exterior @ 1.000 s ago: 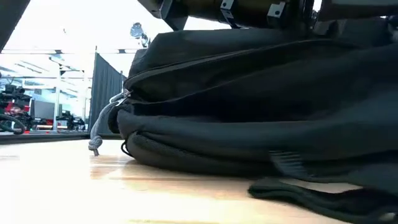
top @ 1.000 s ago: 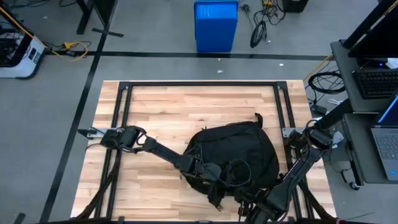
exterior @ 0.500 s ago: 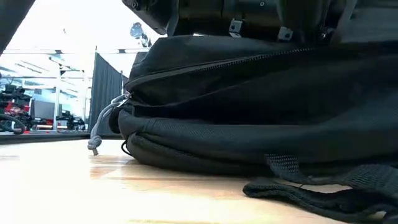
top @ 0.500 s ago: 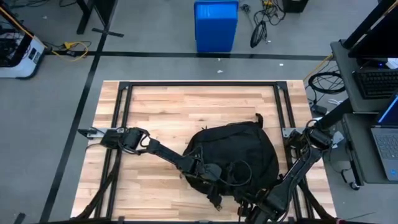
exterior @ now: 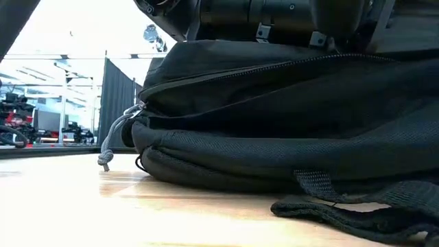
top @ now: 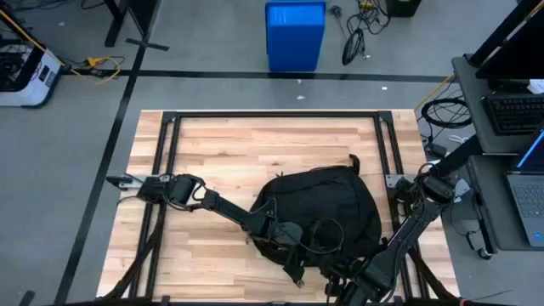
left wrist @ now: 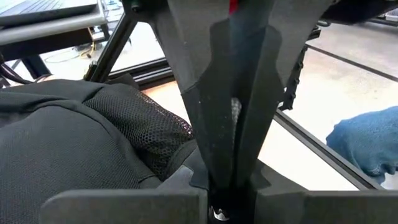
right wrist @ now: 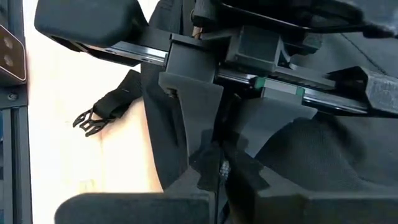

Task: Unpack backpack
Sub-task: Close the black backpack

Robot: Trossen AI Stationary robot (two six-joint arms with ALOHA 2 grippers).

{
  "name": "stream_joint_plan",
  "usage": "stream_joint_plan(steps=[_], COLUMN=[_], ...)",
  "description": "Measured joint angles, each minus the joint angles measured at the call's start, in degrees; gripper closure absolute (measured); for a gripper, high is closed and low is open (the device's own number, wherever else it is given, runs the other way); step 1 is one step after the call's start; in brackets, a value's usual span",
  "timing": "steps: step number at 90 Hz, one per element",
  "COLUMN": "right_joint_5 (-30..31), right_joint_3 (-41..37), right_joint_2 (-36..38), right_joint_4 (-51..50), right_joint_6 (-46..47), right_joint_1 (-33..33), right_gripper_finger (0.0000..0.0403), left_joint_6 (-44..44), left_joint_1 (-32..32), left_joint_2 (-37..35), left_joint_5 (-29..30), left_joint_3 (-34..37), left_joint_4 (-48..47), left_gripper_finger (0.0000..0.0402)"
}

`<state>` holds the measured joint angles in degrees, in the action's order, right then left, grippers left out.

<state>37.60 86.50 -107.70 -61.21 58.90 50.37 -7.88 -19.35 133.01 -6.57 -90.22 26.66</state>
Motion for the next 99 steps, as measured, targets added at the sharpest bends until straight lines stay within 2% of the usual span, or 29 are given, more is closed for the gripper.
stream_joint_plan(steps=[16, 31, 55, 99], right_joint_5=[-0.4, -0.5, -1.6, -1.8], right_joint_3=[-0.1, -0.1, -0.1, -0.1], right_joint_2=[2.7, 5.0, 3.5, -2.4], right_joint_4=[-0.5, -1.3, -6.3, -3.9], right_joint_6=[1.7, 5.6, 13.4, 5.3], right_joint_1=[1.4, 4.9, 9.4, 5.9], right_gripper_finger=[0.04, 0.0382, 0.0343, 0.0258], left_joint_6=[0.0, -0.2, -0.1, -1.1], left_joint_1=[0.0, -0.3, -0.2, -0.1], left_joint_2=[-0.2, -0.2, -0.2, -0.4], left_joint_5=[-0.6, -1.0, -0.9, 0.2], left_joint_3=[-0.2, -0.1, -0.1, 0.0], left_joint_4=[0.3, -0.8, -0.6, -0.2], left_gripper_finger=[0.0396, 0.0397, 0.0399, 0.04])
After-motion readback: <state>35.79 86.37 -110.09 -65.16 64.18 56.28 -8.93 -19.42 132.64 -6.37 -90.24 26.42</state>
